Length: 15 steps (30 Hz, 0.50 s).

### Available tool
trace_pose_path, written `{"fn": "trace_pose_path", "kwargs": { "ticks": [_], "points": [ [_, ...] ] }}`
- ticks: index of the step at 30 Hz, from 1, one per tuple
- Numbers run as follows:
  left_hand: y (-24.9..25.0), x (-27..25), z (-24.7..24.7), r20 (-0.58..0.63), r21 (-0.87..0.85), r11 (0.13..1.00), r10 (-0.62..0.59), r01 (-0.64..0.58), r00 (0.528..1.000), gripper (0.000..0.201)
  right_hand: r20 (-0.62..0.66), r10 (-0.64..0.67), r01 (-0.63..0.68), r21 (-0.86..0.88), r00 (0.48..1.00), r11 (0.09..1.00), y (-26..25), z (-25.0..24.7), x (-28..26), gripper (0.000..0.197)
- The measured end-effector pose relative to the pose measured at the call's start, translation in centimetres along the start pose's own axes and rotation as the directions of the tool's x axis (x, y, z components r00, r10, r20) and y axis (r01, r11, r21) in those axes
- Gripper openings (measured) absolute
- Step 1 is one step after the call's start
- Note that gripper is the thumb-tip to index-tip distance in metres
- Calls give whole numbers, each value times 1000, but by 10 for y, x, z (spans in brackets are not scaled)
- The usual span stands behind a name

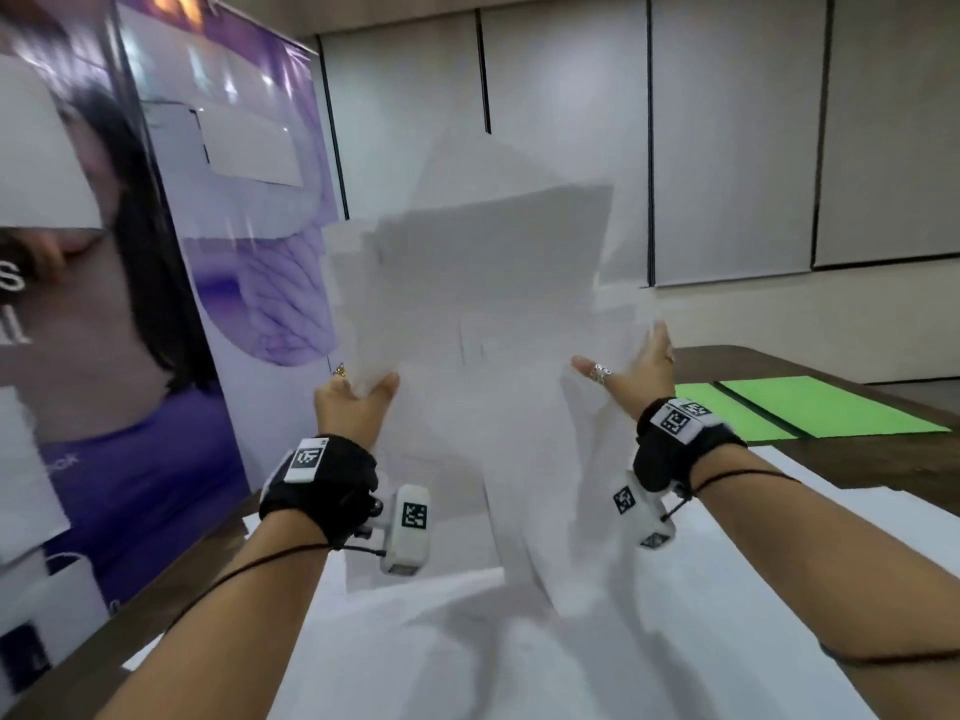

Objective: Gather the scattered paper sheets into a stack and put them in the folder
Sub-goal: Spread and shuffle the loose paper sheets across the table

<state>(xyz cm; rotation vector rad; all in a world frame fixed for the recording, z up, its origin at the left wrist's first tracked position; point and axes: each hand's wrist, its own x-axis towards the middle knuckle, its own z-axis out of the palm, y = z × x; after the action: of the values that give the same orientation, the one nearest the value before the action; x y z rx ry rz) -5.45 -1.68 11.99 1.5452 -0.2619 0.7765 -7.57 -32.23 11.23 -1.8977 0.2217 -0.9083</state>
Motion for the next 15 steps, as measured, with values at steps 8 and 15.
{"fn": "trace_pose_path", "kwargs": {
  "ticks": [8,15],
  "points": [
    [24,0,13,-9,-108,992,57,-58,998,10,214,151,-184,143,965,973,-12,-23,15,95],
    [13,5,30,0,-136,991,-9,9,1000,19,96,0,-20,207,995,978,5,-24,17,67]
  ]
}}
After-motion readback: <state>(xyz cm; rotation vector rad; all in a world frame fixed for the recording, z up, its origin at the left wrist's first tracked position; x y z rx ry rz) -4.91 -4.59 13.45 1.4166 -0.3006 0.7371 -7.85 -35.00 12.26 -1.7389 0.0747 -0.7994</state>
